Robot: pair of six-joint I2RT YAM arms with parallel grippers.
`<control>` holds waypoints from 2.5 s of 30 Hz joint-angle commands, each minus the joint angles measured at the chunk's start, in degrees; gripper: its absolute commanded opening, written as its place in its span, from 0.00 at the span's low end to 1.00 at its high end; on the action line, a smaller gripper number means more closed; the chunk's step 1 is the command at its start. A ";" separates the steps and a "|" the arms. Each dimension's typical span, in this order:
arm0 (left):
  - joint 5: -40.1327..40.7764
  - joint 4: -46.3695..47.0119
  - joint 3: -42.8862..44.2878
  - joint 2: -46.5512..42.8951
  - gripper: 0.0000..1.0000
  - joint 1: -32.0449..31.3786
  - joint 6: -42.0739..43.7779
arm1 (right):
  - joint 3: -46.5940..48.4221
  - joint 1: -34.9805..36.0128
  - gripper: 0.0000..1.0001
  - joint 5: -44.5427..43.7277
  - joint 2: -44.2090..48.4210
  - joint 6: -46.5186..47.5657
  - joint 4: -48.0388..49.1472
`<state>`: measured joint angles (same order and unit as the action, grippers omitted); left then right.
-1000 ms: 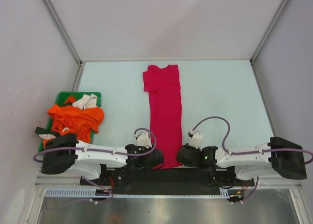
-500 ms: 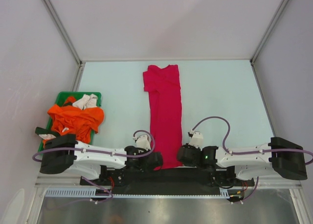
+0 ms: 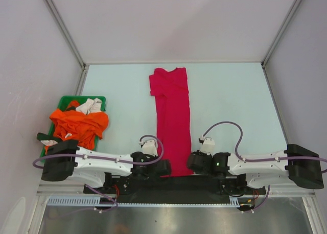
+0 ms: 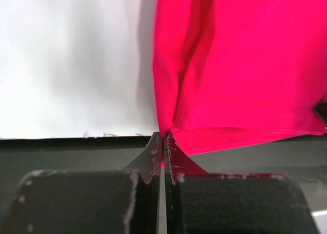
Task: Fold and stack the t-shirts
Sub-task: Grab the bottom of the folded rectangular tshirt with both arms, then fold the folded rectangular tshirt in 1/3 of the way
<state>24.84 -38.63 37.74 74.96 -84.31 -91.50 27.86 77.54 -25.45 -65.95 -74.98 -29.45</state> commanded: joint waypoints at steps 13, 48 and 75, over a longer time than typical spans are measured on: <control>4.60 -10.06 6.56 -4.20 0.00 -0.24 3.00 | 3.08 0.59 0.00 -3.64 2.23 0.72 -10.97; 10.84 -1.10 34.41 10.19 0.00 34.03 43.41 | 38.22 -43.52 0.00 3.39 -21.05 42.10 5.55; 2.14 1.72 59.12 37.09 0.00 51.09 51.69 | 65.57 -50.47 0.00 6.82 -49.09 45.62 4.76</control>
<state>27.38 -35.86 92.75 109.60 -34.85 -41.50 89.06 27.90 -17.78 -112.60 -31.05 -24.77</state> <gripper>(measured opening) 0.011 0.021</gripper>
